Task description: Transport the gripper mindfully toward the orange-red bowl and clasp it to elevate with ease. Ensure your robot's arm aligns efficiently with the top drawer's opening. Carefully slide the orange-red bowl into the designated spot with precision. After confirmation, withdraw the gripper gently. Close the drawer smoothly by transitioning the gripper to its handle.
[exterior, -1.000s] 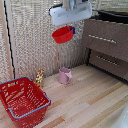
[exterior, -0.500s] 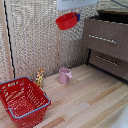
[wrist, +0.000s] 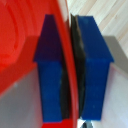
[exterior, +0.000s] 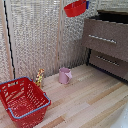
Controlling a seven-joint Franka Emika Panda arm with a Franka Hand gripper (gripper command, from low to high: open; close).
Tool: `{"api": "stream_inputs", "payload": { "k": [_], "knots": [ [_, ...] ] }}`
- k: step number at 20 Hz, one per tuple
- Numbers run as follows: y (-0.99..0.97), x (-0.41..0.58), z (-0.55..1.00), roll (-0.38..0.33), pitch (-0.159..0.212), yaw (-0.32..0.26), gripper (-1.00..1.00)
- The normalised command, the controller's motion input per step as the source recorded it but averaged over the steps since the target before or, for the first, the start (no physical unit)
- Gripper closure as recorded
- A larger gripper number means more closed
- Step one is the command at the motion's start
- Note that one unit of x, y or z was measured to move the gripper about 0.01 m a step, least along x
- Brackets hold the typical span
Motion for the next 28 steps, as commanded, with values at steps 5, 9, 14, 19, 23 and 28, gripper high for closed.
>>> {"api": "stream_inputs", "payload": {
  "k": [5, 9, 14, 19, 23, 28],
  "knots": [
    [-0.75, 0.114, 0.56, 0.052, 0.019, -0.097, 1.00],
    [-0.76, 0.164, 0.61, 0.085, 0.000, -0.073, 1.00],
    [-0.78, 0.154, 0.62, 0.085, 0.000, -0.068, 1.00],
    [-0.74, 0.109, 0.54, 0.087, 0.000, -0.080, 1.00],
    [-0.74, 0.087, 0.37, 0.088, 0.000, -0.088, 1.00],
    [-0.74, 0.037, 0.19, 0.059, 0.000, -0.117, 1.00]
  ]
}}
